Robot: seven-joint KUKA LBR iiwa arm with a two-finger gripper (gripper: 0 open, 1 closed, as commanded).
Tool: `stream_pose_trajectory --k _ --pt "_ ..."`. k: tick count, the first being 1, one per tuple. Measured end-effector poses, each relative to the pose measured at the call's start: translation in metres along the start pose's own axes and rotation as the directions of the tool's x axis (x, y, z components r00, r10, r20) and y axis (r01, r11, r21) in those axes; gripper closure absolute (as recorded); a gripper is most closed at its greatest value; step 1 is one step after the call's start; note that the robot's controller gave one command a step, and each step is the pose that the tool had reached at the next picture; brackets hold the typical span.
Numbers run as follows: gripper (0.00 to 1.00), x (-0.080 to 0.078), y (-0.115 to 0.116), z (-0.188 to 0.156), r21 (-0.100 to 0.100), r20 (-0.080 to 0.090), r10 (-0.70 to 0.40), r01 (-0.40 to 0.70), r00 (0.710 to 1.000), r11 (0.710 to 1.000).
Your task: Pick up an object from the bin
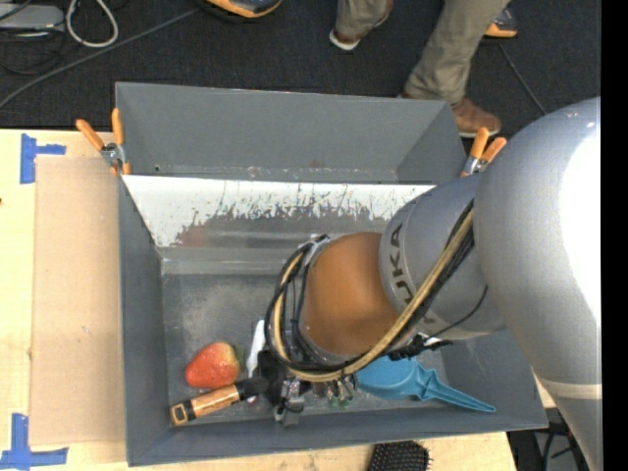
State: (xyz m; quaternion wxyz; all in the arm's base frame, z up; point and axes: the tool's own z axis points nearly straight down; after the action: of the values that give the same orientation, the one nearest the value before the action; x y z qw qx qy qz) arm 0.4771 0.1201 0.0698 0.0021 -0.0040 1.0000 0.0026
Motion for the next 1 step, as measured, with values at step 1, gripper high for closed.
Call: stream_pose_trajectory --k 1 --pt "1.00 0.0000 -0.0004 0.0000 0.000 0.000 0.003 -0.003 1.000 1.000"
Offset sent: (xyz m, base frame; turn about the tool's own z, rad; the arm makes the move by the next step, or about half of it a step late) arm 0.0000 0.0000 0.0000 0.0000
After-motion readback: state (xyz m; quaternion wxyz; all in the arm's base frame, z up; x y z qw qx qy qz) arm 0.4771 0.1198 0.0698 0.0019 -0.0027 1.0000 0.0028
